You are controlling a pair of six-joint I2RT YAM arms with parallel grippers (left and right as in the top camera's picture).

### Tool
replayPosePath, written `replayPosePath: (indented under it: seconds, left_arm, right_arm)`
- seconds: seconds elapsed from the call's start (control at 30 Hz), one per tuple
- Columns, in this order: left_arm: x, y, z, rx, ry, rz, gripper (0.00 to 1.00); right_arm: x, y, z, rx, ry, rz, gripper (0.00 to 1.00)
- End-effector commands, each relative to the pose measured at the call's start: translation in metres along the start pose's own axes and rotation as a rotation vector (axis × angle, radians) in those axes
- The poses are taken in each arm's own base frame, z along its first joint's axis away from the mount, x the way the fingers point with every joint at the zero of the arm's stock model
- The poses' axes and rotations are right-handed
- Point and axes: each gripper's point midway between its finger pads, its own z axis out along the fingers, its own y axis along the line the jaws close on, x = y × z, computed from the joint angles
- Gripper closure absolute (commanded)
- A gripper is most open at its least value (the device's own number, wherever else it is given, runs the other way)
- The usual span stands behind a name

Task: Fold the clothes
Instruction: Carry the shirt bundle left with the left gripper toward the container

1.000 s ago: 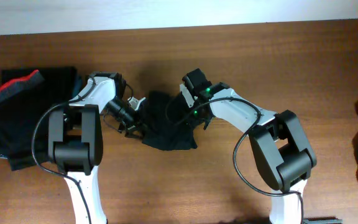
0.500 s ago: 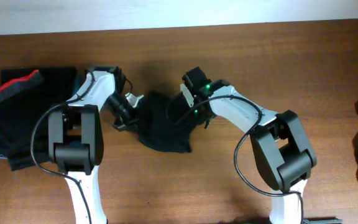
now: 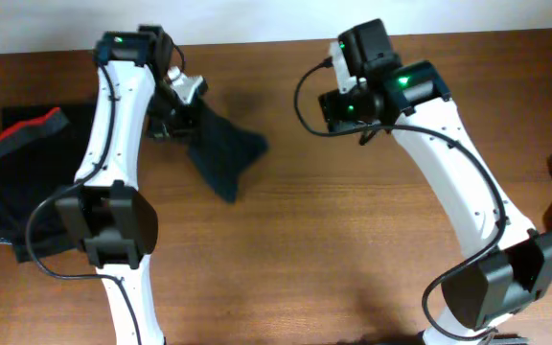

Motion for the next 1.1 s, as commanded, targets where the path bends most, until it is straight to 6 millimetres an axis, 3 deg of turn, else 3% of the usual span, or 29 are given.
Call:
replayPosePath:
  seconds: [0.0, 0.1, 0.3, 0.47, 0.67, 0.83, 1.07]
  left_arm:
    - [-0.014, 0.017, -0.036, -0.105, -0.108, 0.020, 1.00]
    - [-0.020, 0.039, -0.059, -0.207, -0.172, 0.007, 1.00]
    - [-0.022, 0.071, -0.086, -0.259, -0.242, -0.053, 1.00]
    - [-0.012, 0.116, -0.102, -0.264, -0.268, -0.158, 1.00]
    - [0.001, 0.150, -0.119, -0.212, -0.315, -0.256, 1.00]
    - [0.015, 0.163, -0.144, -0.203, -0.377, -0.302, 1.00]
    - [0.025, 0.148, -0.183, -0.194, -0.494, -0.268, 1.00]
  right_arm:
    - [0.005, -0.017, -0.005, 0.031, 0.019, 0.036, 0.33]
    - [0.013, -0.025, -0.005, 0.040, 0.049, 0.048, 0.33]
    - [0.017, -0.028, -0.005, 0.042, 0.066, 0.033, 0.33]
    - [0.017, -0.028, -0.005, 0.042, 0.067, 0.034, 0.33]
    - [0.018, -0.028, -0.005, 0.042, 0.073, 0.034, 0.33]
    - [0.020, -0.028, -0.005, 0.042, 0.079, 0.034, 0.33]
    - [0.021, -0.028, -0.005, 0.042, 0.083, 0.034, 0.33]
